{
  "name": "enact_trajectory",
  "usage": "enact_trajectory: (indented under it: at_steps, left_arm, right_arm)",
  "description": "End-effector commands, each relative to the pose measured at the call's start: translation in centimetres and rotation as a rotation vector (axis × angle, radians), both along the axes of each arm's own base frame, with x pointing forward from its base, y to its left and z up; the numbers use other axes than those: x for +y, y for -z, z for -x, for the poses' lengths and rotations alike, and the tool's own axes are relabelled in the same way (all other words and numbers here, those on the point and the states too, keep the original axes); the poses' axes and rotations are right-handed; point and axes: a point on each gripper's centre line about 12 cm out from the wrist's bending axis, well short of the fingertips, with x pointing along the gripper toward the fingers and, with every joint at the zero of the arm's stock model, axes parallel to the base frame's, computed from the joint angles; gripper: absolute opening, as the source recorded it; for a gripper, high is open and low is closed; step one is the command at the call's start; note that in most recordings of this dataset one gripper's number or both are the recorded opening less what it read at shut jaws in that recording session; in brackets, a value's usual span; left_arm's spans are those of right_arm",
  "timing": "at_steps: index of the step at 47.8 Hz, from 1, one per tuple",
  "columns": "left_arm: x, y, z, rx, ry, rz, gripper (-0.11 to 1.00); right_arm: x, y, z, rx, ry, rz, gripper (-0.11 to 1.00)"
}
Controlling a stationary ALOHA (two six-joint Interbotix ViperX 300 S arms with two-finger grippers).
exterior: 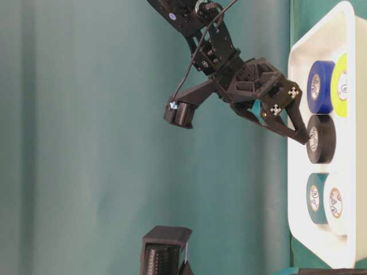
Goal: Put the tape alternately from left to right into the white case.
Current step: 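Release the black tape and raise the right gripper out of the tray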
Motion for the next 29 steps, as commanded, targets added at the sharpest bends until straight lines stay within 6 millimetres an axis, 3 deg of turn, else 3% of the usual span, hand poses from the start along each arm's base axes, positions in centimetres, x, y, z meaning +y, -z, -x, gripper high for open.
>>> enact_trajectory:
  at_steps: [1, 9, 29]
  left_arm:
    - [-0.2, -1.0, -0.4, -0.035, 0.001, 0.006, 0.82]
    - [-0.1, -1.1, -0.4, -0.036, -0.001, 0.006, 0.82]
    - [-0.1, -1.1, -0.5, -0.038, -0.001, 0.006, 0.82]
  right_arm:
    - [0.9, -2.5, -0.2, -0.053, -0.022, 0.023, 0.85]
    - [3.3, -3.5, 0.3, -0.064, -0.066, 0.029, 0.84]
    - [11.2, -5.4, 1.7, -0.101, -0.245, 0.027, 0.84]
